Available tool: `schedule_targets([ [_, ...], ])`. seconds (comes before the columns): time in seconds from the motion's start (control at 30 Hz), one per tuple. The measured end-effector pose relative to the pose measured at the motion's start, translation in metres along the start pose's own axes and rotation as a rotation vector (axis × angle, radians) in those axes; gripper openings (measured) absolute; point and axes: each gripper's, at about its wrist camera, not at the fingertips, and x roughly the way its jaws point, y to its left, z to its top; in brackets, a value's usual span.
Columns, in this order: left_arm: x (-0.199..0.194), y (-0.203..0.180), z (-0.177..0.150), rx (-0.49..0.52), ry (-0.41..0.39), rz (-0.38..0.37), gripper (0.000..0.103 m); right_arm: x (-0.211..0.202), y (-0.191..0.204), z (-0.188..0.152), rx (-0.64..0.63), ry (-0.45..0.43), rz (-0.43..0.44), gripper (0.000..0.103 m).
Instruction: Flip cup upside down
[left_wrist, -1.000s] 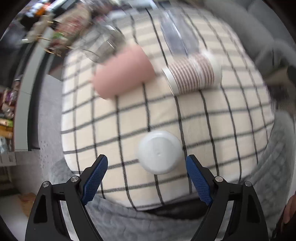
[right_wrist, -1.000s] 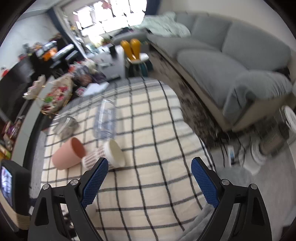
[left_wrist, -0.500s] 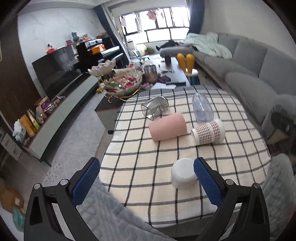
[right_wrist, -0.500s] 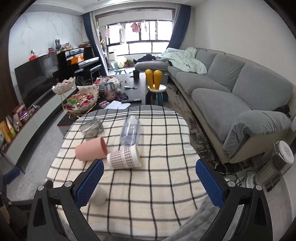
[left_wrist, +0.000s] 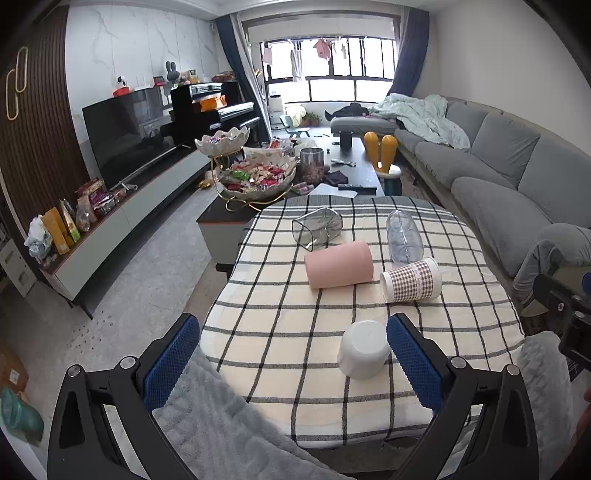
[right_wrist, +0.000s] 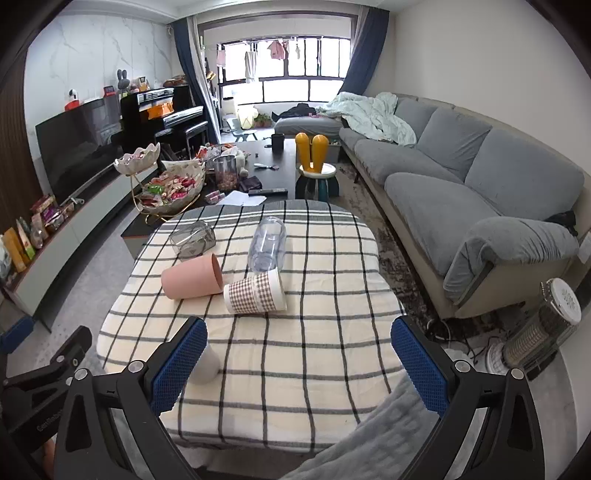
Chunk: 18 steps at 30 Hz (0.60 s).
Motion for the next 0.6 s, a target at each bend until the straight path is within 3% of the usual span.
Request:
schedule_targets([
  [0.6,-0.0033,-0.0063,0.0024,0.006,-0.003,-0.013,0.103,0.0006,-0.0032,-0.0003,0.012,0.009,0.000,0.100],
])
